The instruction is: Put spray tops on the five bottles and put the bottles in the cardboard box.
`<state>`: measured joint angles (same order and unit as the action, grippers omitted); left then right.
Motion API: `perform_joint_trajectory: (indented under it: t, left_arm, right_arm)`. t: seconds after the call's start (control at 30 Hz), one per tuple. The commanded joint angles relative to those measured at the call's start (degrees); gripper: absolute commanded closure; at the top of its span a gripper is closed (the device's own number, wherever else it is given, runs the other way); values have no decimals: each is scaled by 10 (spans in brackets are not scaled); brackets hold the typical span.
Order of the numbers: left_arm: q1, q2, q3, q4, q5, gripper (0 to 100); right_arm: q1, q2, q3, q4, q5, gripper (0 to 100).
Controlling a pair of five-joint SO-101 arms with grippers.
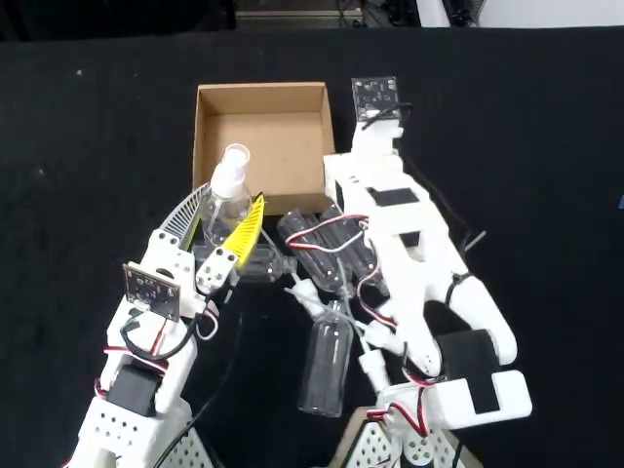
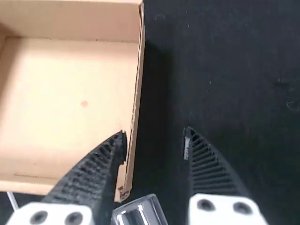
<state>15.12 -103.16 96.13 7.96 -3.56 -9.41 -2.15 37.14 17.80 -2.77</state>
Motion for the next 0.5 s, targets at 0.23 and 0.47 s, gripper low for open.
perform_joint_trajectory:
  t: [0.23, 0.47]
  left_arm:
    - [4, -10, 13, -8, 7, 967]
    - [1, -10, 13, -8, 7, 967]
  right_arm:
    - [-30, -74, 74, -124, -50, 825]
    - [-23, 47, 24, -152, -50, 825]
